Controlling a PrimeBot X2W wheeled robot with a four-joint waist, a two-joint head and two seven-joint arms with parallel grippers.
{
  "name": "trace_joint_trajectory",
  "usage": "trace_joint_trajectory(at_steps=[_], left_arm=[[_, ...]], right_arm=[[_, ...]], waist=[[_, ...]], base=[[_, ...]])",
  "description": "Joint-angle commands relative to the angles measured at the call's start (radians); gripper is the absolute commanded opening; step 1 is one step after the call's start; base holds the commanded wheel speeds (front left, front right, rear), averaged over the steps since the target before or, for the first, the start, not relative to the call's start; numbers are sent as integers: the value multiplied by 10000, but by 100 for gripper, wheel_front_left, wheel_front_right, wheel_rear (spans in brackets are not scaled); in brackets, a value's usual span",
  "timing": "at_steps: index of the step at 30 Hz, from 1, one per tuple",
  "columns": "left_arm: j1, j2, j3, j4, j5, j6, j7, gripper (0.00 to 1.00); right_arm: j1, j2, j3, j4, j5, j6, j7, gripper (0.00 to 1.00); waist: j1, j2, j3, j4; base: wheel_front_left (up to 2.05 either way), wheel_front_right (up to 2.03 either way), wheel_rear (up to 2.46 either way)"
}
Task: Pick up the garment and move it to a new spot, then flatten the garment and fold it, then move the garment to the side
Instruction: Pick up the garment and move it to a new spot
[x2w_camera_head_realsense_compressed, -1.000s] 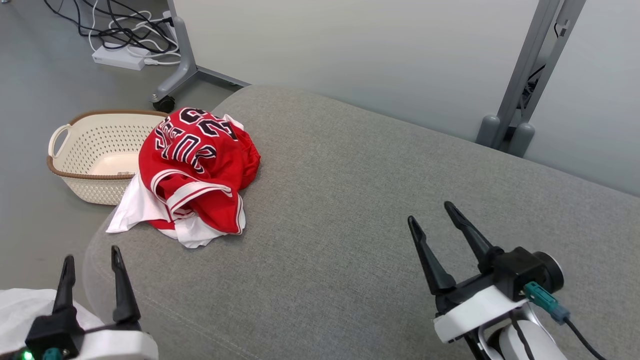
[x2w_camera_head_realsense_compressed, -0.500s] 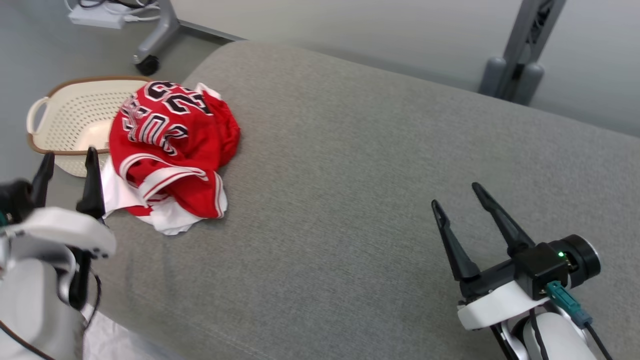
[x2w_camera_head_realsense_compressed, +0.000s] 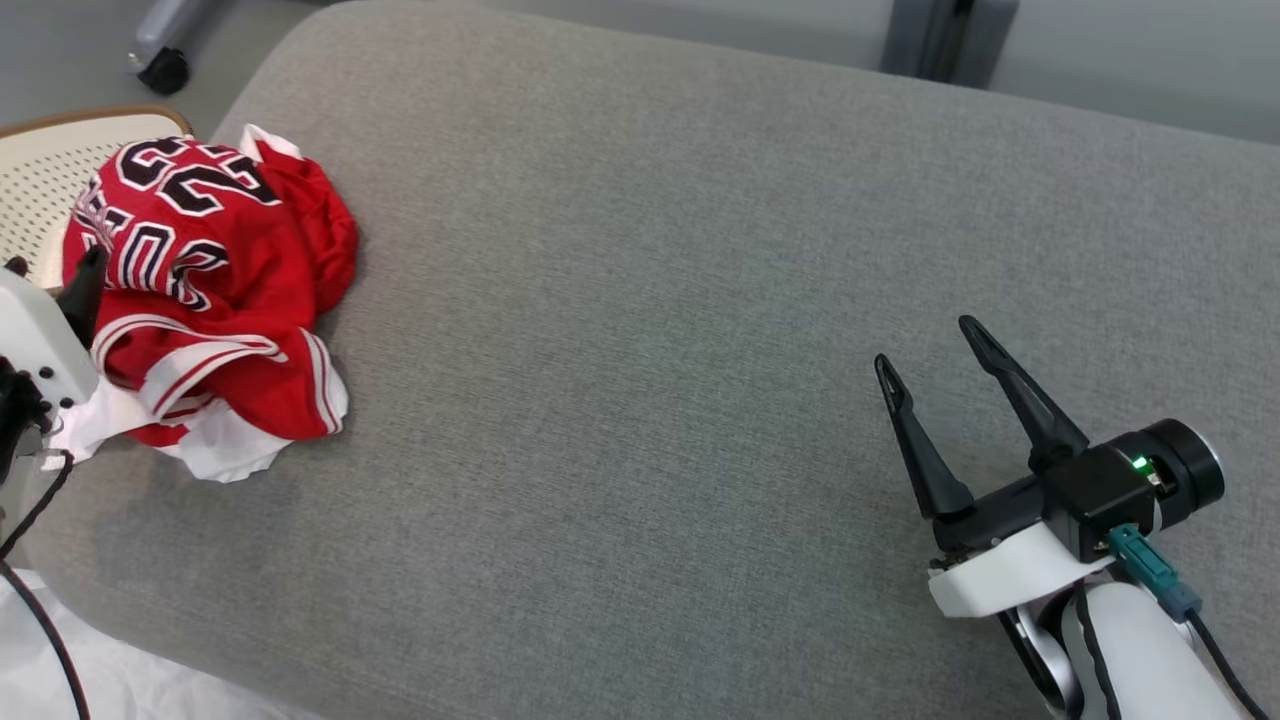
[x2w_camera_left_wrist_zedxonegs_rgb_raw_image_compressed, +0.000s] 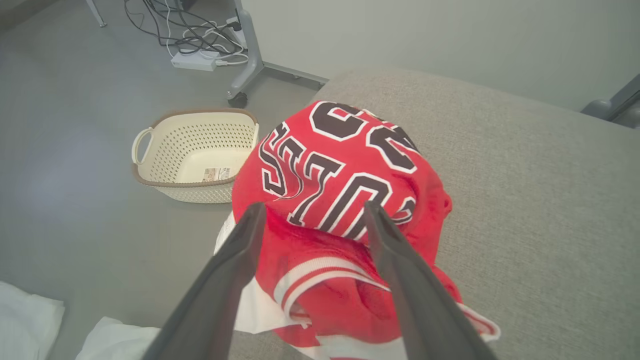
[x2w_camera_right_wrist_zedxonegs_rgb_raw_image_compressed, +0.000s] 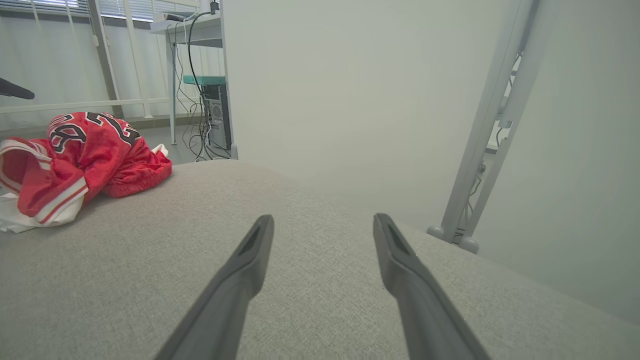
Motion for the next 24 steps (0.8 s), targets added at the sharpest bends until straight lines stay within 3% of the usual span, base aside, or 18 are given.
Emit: trace_joint_trajectory(at_steps=[1, 7, 11, 23, 24], left_arm=[[-242, 8, -120, 138, -149, -9, 80, 100], [-772, 215, -553, 856, -710, -10, 489, 100], [-1158, 52, -624, 1367, -1131, -11, 840, 100], [-1687, 130, -1315, 2220, -1441, -11, 679, 100], [-1708, 100, -1316, 2338, -1533, -12, 776, 95]], right_arm=[[-70, -85, -21, -29, 33, -2, -27, 100], [-337, -184, 160, -87, -34, -2, -28, 100], [-450, -250, 239, -114, 12, -2, -28, 100], [-539, -265, 474, -98, 65, -2, -26, 100], [-547, -266, 483, -93, 71, -2, -28, 100]], waist=[[0, 0, 205, -131], [0, 0, 635, -314], [0, 0, 873, -447], [0, 0, 1207, -784], [0, 0, 1208, -800]], base=[[0, 0, 0], [0, 0, 0], [0, 0, 0], [0, 0, 0], [0, 0, 0]])
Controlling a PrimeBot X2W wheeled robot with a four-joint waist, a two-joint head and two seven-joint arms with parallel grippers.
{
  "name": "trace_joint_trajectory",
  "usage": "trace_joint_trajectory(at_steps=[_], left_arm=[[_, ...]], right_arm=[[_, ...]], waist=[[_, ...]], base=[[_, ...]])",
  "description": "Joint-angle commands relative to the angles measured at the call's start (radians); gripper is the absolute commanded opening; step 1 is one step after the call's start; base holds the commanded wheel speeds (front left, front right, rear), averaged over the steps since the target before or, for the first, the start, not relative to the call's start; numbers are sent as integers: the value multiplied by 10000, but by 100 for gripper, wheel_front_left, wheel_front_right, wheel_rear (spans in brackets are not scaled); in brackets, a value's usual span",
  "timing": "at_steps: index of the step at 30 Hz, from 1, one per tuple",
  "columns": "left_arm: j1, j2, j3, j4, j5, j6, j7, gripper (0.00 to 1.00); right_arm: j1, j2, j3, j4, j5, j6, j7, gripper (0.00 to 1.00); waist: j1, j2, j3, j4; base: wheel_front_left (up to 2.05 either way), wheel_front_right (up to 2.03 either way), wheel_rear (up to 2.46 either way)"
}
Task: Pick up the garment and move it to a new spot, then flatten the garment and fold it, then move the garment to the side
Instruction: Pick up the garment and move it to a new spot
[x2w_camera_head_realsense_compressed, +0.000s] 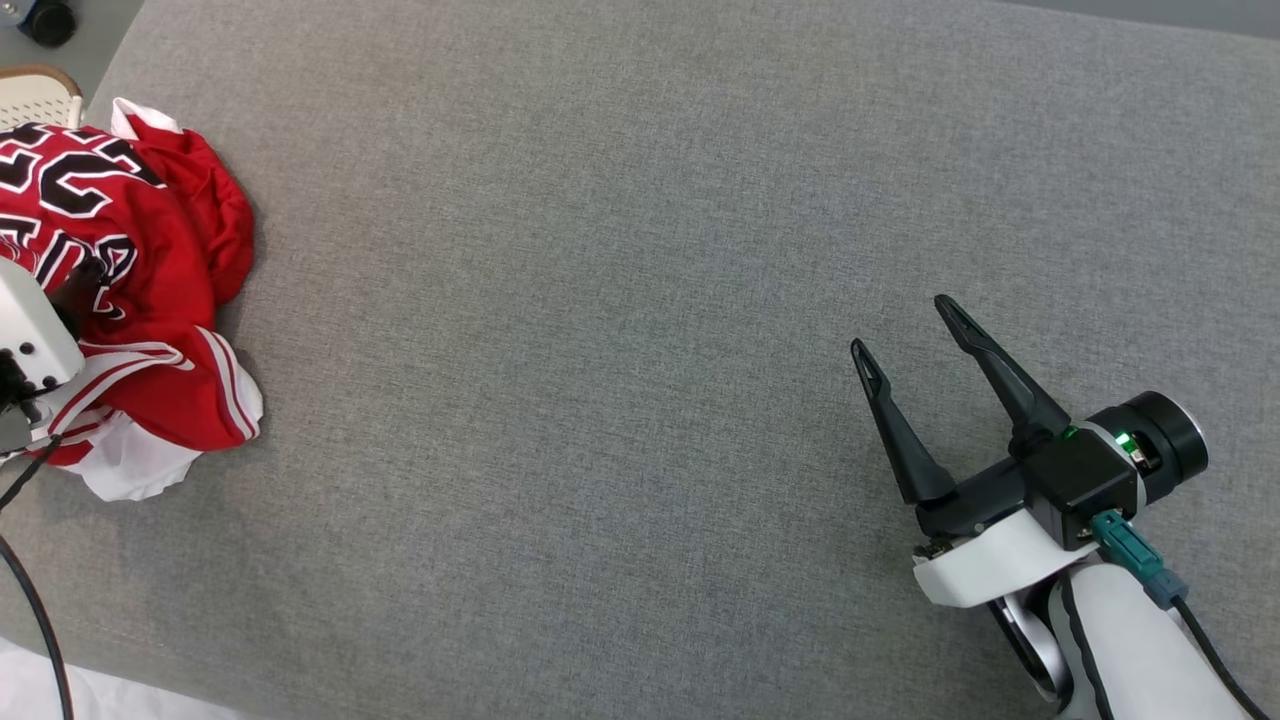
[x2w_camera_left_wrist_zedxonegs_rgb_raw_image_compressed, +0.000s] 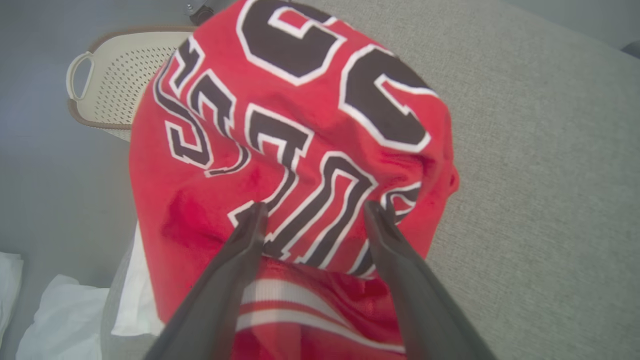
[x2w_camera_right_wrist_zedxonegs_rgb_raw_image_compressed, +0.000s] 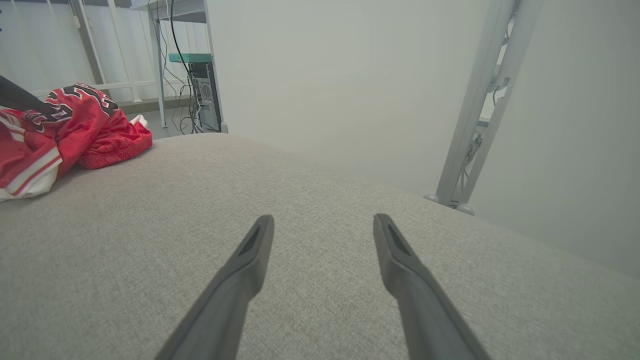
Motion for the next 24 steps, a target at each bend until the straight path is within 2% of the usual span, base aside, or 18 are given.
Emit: trace_joint_trajectory(at_steps=[1, 2, 9, 20, 24], left_arm=[[-185, -2, -22, 121, -134, -12, 72, 30], [-211, 11, -44, 214, -155, -12, 75, 0], [-398, 68, -177, 764, -32, 31, -544, 0], [-573, -147, 25, 545, -100, 3, -3628, 0], [-793, -487, 12, -44, -186, -10, -5018, 0]], right_arm=[[-68, -83, 19, -18, 56, -2, -26, 100], [-81, -88, 17, -11, 47, -2, -28, 100], [78, 2, 56, 57, -6, -2, -26, 100], [332, 254, 136, 185, 96, -2, -26, 100], [449, 425, 37, 217, 185, -2, -26, 100]], waist=[[0, 0, -2, -27], [0, 0, -11, -36], [0, 0, -274, -1], [0, 0, -1256, 128], [0, 0, -1710, 131]], base=[[0, 0, 0], [0, 0, 0], [0, 0, 0], [0, 0, 0], [0, 0, 0]])
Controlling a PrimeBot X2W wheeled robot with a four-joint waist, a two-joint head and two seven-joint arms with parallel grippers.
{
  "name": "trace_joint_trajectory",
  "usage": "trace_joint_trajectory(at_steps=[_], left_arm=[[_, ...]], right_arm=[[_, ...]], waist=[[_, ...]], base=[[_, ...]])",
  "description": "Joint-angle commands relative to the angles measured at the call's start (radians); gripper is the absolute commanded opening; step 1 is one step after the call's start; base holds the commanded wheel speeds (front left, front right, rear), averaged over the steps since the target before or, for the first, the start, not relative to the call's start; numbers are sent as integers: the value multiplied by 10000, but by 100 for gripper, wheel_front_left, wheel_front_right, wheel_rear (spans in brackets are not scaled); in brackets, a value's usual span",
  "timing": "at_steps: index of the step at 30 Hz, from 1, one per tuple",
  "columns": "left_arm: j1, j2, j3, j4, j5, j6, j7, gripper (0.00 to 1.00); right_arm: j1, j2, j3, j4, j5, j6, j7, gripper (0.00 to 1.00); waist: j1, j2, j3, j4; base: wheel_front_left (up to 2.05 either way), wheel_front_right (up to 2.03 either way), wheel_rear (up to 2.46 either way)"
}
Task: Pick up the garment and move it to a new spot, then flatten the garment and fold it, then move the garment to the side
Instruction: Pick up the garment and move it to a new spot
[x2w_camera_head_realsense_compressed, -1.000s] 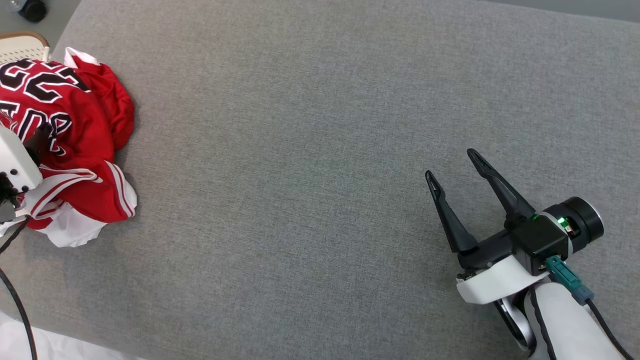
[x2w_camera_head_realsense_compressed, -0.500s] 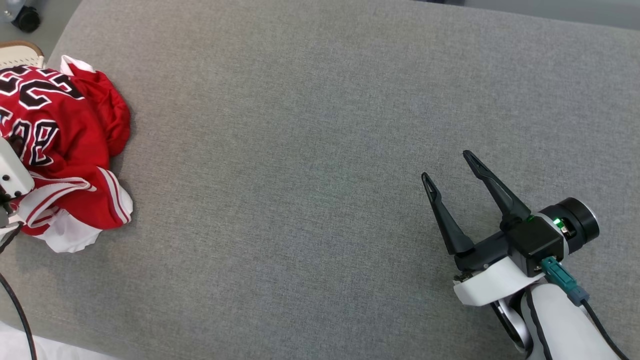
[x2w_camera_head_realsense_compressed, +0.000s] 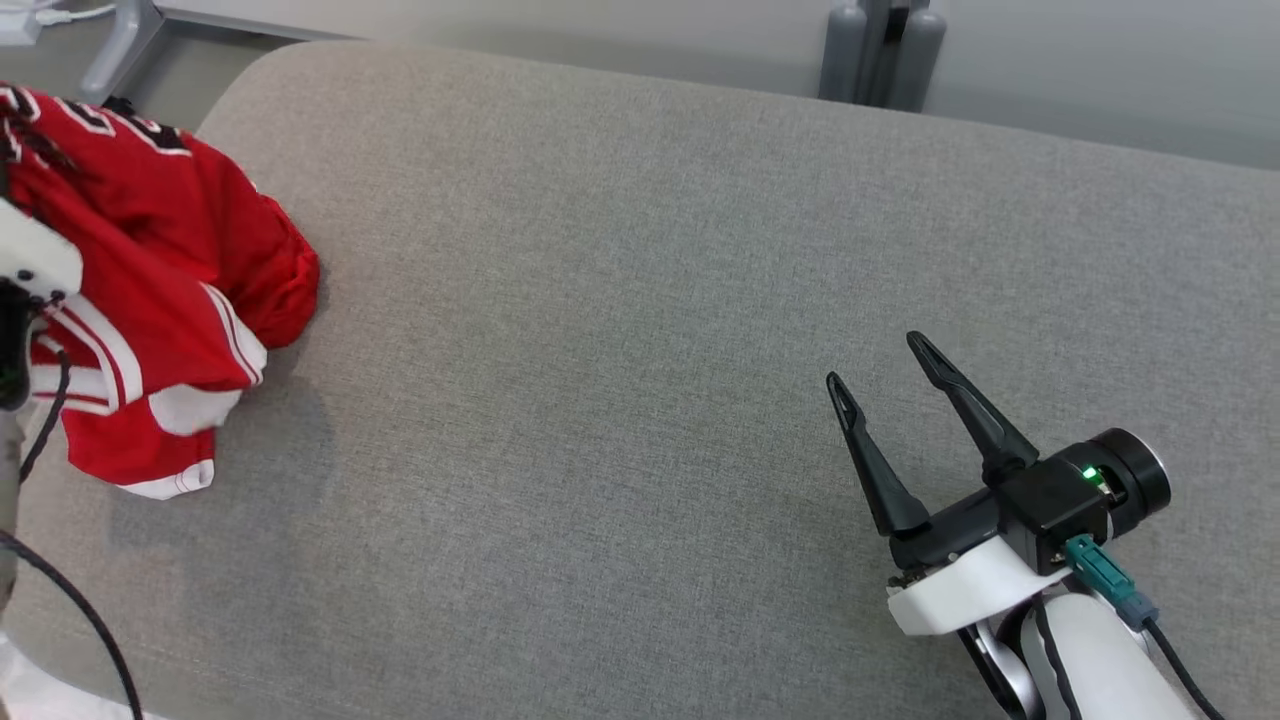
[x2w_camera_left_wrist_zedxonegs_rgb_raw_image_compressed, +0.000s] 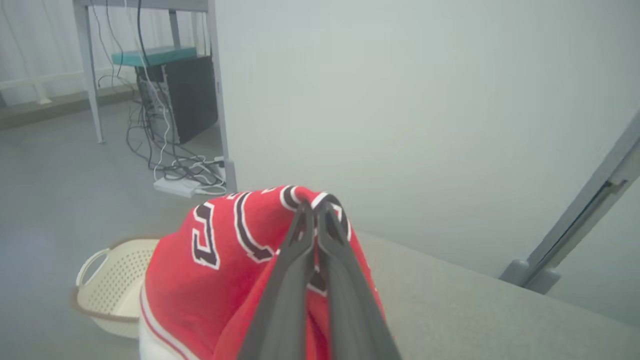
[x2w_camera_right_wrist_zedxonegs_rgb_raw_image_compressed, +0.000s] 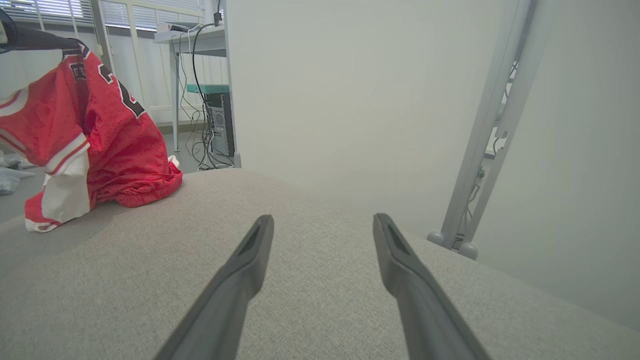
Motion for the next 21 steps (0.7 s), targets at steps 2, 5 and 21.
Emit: trace_joint_trajectory(at_steps=[2, 5, 21], left_arm=[[-158, -175, -175, -430, -14, -17, -446, 0], [-91, -376, -486, -1228, -43, -17, -855, 0], [834, -1405, -2424, -4955, -487, -20, -291, 0]], right_arm=[[139, 65, -119, 41, 88, -2, -28, 100], [272, 207, -181, 53, 153, -2, -28, 100], [228, 352, -855, -280, 438, -2, -26, 100]], waist=[[0, 0, -383, -17], [0, 0, -757, -127], [0, 0, -1685, -2068]], base=[[0, 0, 0], [0, 0, 0], [0, 0, 0]])
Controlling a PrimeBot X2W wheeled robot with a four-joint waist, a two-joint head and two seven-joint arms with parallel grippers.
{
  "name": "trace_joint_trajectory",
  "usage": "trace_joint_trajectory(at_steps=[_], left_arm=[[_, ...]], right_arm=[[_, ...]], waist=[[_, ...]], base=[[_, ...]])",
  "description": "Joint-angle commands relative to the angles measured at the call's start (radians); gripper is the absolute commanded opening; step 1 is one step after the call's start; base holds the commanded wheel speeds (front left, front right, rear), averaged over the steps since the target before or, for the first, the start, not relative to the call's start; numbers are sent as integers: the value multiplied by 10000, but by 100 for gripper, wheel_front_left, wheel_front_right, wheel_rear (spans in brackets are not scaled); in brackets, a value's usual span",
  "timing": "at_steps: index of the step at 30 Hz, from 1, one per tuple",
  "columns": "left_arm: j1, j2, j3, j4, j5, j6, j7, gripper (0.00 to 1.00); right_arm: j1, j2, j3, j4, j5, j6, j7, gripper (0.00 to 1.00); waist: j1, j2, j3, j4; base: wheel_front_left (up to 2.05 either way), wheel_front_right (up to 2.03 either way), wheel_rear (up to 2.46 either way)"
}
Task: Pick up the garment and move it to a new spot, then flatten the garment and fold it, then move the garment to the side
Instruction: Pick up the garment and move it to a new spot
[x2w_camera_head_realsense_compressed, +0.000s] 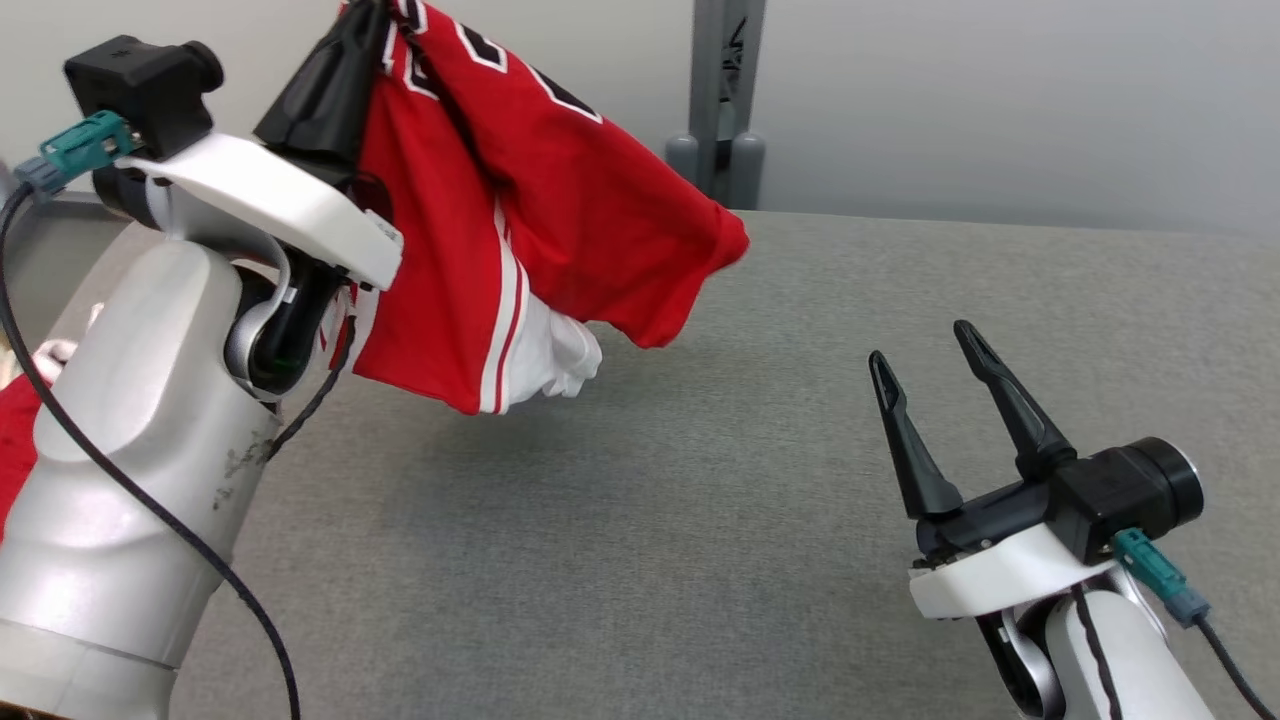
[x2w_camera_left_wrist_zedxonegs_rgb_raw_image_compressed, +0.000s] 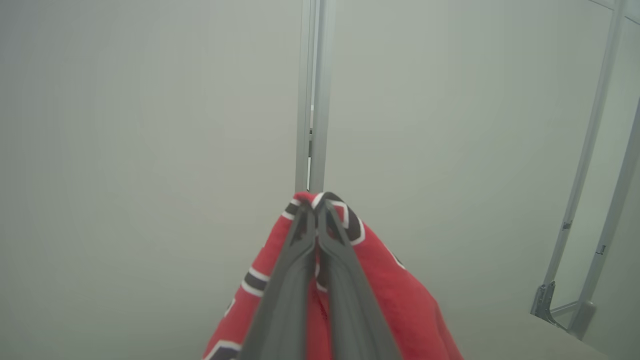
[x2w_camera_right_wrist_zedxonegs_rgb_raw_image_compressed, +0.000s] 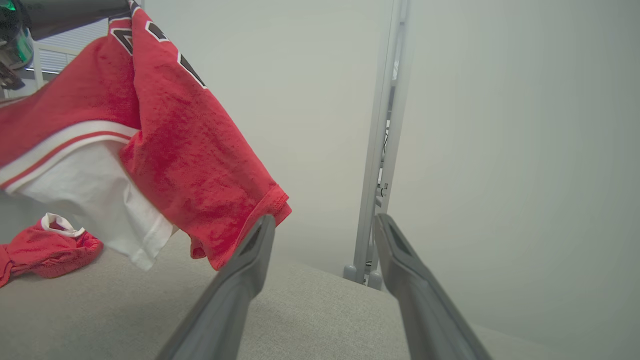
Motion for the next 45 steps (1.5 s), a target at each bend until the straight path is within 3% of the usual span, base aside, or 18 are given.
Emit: trace_joint_trajectory(at_steps=[1, 11, 19, 24, 32, 33, 34, 35, 41, 45], left_arm=[[122, -59, -41, -163, -31, -1, 69, 0], [731, -883, -890, -1254, -22, 66, 309, 0], [762, -1289, -1377, -1236, 344, 83, -100, 0], [760, -1155, -1829, -176, 735, 59, -115, 0], [465, -1233, -2366, 2792, 1442, 170, -549, 0], [414, -1241, -2474, 3177, 1608, 232, -574, 32], [354, -1261, -2565, 3495, 1740, 303, -640, 86], [332, -1326, -2574, 3827, 1740, 344, -648, 100], [93, -1475, -2180, 4597, 1668, 296, -879, 100], [213, -1181, -1567, 4067, 1787, 384, -886, 100]], right_arm=[[-83, -50, -65, -106, 16, -2, -26, 100], [-431, -49, -856, -436, 88, 0, -26, 100], [-515, -40, -1148, -378, 333, 0, -26, 100], [-615, -43, -1094, -404, 511, 0, -26, 100], [-682, -46, -826, -352, 716, 0, -27, 100], [-679, -48, -799, -341, 729, 0, -26, 100], [-687, -46, -781, -336, 741, 0, -27, 100], [-703, -46, -760, -330, 750, 0, -27, 100], [-616, -46, -797, -274, 630, 0, -26, 100], [-545, -56, -845, -250, 498, -2, -27, 100]], waist=[[0, 0, 30, -601], [0, 0, 648, -2748], [0, 0, 1035, -3829], [0, 0, 1329, -4368], [0, 0, 1617, -4780], [0, 0, 1627, -4796], [0, 0, 1633, -4805], [0, 0, 1630, -4802], [0, 0, 1434, -4440], [0, 0, 1204, -4056]], base=[[0, 0, 0], [0, 0, 0], [0, 0, 0], [0, 0, 0], [0, 0, 0], [0, 0, 0], [0, 0, 0], [0, 0, 0], [0, 0, 0], [0, 0, 0]])
